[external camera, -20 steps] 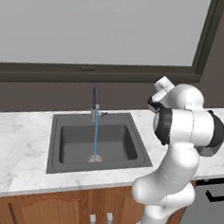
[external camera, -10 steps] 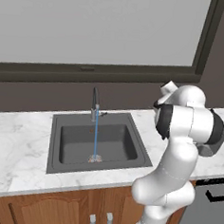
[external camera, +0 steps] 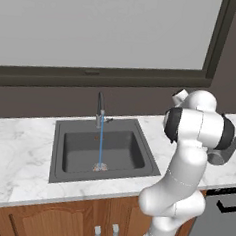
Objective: Turn on the sink faucet and place the jug under the water for a few seconds to fill it up.
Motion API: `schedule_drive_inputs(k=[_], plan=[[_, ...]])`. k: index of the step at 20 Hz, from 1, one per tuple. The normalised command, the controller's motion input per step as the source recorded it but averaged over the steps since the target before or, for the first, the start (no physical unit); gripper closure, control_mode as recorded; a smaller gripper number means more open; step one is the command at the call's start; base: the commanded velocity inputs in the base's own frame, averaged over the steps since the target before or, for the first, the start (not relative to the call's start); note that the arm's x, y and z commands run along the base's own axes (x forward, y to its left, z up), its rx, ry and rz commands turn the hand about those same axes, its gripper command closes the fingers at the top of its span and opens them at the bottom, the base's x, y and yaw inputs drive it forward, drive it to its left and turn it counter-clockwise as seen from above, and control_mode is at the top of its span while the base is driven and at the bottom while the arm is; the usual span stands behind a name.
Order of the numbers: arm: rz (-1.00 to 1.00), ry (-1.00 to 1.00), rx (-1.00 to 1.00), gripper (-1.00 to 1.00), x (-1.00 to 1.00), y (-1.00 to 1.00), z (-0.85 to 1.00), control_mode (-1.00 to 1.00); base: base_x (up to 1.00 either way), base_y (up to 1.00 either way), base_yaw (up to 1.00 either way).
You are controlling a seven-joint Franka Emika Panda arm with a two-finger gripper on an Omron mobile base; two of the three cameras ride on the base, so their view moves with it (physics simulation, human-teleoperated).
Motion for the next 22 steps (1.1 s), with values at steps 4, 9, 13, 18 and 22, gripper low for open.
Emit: schedule_drive_inputs(k=[4, 9, 13, 18, 22], plan=[[0.0, 0.0, 0.0, -1.0, 0.1, -0.02, -0.17, -1.0, 0.0, 0.0, 0.0], [0.0, 0.0, 0.0, -1.0, 0.0, -0.12, -0.18, -1.0, 0.0, 0.0, 0.0], [0.0, 0.01, 0.0, -1.0, 0.0, -0.1, -0.09, -1.0, 0.0, 0.0, 0.0], [0.0, 0.03, 0.0, -1.0, 0.0, -0.08, -0.02, -1.0, 0.0, 0.0, 0.0], [0.0, 0.03, 0.0, -1.0, 0.0, -0.04, 0.0, -1.0, 0.0, 0.0, 0.0]])
